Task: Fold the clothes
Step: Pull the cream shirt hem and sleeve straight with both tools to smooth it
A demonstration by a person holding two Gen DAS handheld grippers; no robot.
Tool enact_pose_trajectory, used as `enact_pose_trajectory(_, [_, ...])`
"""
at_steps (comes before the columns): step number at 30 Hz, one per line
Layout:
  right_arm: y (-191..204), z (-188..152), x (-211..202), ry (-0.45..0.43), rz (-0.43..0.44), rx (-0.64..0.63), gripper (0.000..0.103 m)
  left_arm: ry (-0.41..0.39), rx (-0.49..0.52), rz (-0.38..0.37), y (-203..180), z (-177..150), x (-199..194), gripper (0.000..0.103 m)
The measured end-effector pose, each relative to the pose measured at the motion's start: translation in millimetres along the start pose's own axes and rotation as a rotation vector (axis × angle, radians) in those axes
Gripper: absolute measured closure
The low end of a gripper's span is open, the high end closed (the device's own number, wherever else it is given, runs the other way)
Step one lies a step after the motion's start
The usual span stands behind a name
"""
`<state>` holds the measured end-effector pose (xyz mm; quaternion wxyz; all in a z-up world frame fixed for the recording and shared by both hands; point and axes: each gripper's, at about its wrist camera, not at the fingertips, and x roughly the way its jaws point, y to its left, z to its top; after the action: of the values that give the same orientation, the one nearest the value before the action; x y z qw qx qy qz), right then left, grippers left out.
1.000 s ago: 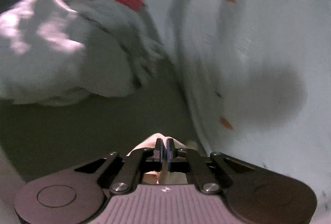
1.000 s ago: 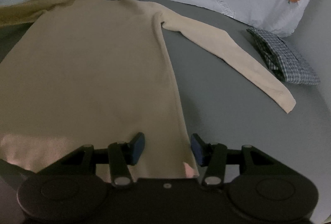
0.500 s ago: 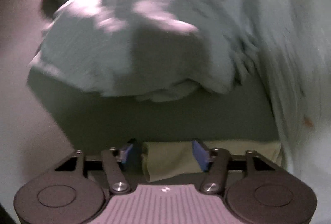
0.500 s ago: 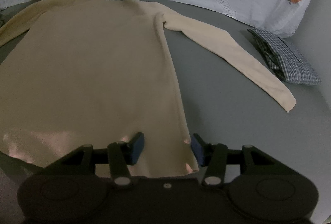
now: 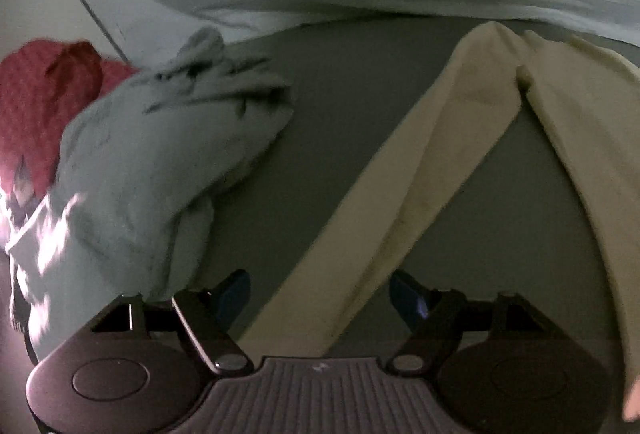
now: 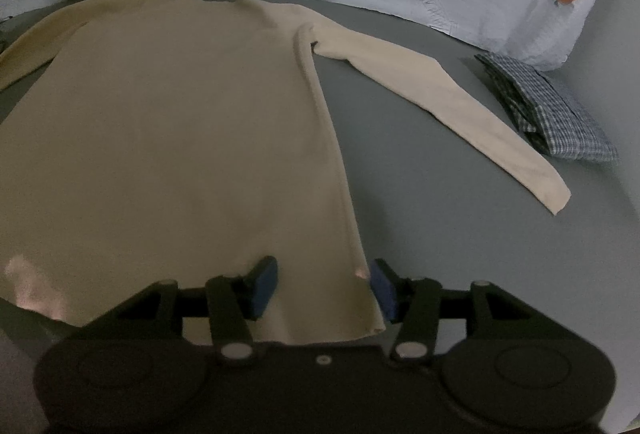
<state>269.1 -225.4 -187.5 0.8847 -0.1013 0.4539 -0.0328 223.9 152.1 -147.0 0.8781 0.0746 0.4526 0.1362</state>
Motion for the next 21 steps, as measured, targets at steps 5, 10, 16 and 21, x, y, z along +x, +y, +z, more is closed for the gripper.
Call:
enact_pose_trajectory(5, [-0.2, -0.6, 0.1, -0.001, -0.003, 0.006, 0.049, 0.027, -0.107, 0.122, 14.5, 4.5, 3.0, 0.024])
enact_pose_trajectory(10, [-0.5, 0.0, 0.4, 0.002, -0.006, 0.011, 0.049, 0.020, -0.341, 0.221, 51.9, 4.4, -5.9, 0.024])
enact_pose_trajectory(16, [-0.3, 2.3, 0.1, 0.018, -0.009, 0.014, 0.048, 0.032, -0.390, 0.183, 49.0, 2.7, -13.4, 0.024])
enact_pose_trajectory(21, [-1.4, 14.4, 1.1, 0.021, 0.010, 0.006, 0.048, -0.032, -0.305, 0.018, 14.6, 0.6, -41.2, 0.022])
